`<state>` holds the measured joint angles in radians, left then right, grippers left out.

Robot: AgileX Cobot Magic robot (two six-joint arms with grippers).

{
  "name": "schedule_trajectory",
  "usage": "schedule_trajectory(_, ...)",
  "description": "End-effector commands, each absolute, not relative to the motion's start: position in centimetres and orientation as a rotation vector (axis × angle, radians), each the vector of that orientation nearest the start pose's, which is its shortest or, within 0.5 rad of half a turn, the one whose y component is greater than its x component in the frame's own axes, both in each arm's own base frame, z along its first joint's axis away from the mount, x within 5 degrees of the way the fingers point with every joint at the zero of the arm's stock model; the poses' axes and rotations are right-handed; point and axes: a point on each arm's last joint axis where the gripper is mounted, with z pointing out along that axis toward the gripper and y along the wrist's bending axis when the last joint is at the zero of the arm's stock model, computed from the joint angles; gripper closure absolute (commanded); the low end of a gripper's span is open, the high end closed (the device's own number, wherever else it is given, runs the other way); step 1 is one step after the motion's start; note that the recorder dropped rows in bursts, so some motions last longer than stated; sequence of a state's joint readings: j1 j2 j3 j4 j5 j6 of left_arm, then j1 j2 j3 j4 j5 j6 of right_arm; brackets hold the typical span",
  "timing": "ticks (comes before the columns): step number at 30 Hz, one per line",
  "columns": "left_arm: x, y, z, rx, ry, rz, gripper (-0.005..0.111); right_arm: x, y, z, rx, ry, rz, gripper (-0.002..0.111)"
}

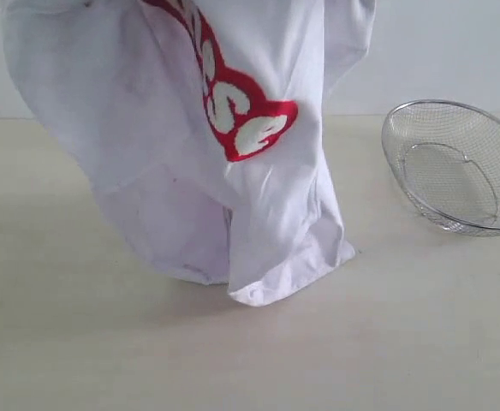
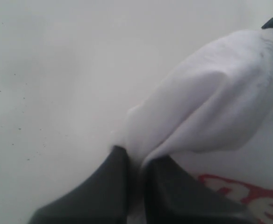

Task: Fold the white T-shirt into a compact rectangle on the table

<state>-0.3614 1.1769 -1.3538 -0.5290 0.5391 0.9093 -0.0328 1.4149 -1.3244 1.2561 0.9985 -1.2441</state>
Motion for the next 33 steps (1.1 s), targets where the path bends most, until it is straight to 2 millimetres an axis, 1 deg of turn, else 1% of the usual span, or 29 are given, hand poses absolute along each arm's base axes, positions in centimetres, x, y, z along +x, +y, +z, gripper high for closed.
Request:
schedule_trajectory(1, 21.1, -10.2, 48.0, 0.858, 1.494, -0.113, 0.102, 28.6, 6.0, 43.1, -0.734, 1.742, 0.693, 0.109)
schedule_trajectory(5, 20.3, -9.9, 48.5, 0.865, 1.484, -0.102, 0.102, 27.5, 5.8, 44.9, -0.734, 1.728, 0.621, 0.109)
schedule_trajectory(10, 20.1, -9.7, 48.1, 0.903, 1.516, -0.077, 0.102, 26.5, 5.5, 45.7, -0.735, 1.735, 0.559, 0.109)
schedule_trajectory(13, 19.9, -9.4, 48.1, 0.91, 1.527, -0.042, 0.102, 25.6, 5.5, 46.5, -0.734, 1.712, 0.546, 0.109)
schedule_trajectory(15, 19.2, -9.0, 48.5, 0.902, 1.513, -0.018, 0.102, 25.1, 5.5, 47.4, -0.724, 1.696, 0.527, 0.109)
schedule_trajectory(16, 18.7, -8.8, 48.9, 0.895, 1.493, -0.003, 0.102, 24.8, 5.4, 48.2, -0.72, 1.687, 0.509, 0.109)
schedule_trajectory(19, 17.9, -8.5, 49.9, 0.886, 1.477, -0.007, 0.102, 24.1, 5.5, 49.9, -0.73, 1.658, 0.515, 0.109)
schedule_trajectory(21, 17.5, -8.4, 50.3, 0.899, 1.478, -0.011, 0.102, 23.7, 5.5, 50.5, -0.73, 1.653, 0.513, 0.109)
schedule_trajectory(24, 17.2, -8.3, 50.5, 0.898, 1.471, -0.01, 0.102, 23.2, 5.5, 51.6, -0.741, 1.644, 0.494, 0.109)
schedule_trajectory(26, 16.8, -8.2, 50.8, 0.892, 1.46, -0.008, 0.102, 22.6, 5.4, 52.7, -0.741, 1.635, 0.464, 0.109)
schedule_trajectory(27, 16.6, -8.1, 51.0, 0.884, 1.45, -0.008, 0.102, 22.2, 5.4, 53.6, -0.737, 1.619, 0.453, 0.109)
schedule_trajectory(33, 15.6, -7.8, 52.7, 0.855, 1.419, -0.025, 0.102, 20.8, 5.4, 55.6, -0.742, 1.596, 0.428, 0.109)
